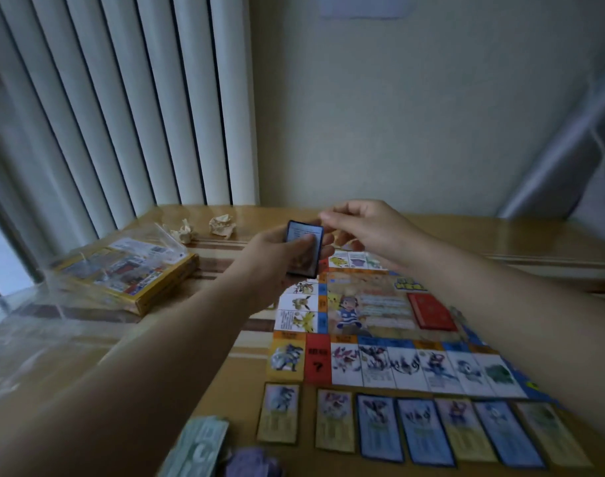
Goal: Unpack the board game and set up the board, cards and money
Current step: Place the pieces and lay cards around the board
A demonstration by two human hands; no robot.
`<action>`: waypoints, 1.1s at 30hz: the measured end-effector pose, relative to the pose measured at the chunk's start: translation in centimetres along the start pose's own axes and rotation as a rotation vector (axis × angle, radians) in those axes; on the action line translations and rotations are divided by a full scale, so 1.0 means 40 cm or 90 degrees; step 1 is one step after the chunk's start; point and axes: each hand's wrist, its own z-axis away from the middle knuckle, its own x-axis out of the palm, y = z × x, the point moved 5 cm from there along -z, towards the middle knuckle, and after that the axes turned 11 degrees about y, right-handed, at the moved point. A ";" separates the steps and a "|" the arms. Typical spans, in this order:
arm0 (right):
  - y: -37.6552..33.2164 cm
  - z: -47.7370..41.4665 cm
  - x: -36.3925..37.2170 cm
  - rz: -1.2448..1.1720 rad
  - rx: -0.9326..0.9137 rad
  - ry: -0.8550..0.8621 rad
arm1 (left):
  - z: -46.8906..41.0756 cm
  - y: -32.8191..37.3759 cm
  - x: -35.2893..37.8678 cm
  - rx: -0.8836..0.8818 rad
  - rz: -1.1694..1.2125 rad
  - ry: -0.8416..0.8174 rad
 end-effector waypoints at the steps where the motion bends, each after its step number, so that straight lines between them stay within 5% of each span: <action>1: -0.003 0.025 -0.012 -0.008 0.007 -0.006 | 0.022 -0.003 0.013 -0.005 0.008 -0.004; 10: -0.005 0.183 -0.089 -0.010 0.061 -0.025 | 0.171 -0.070 0.090 -0.107 0.089 -0.037; 16: -0.002 0.225 -0.108 0.045 0.066 -0.003 | 0.242 -0.082 0.089 -0.173 0.180 -0.171; 33: -0.189 0.133 -0.210 0.116 -0.097 0.130 | 0.176 0.139 0.176 0.118 -0.023 -0.123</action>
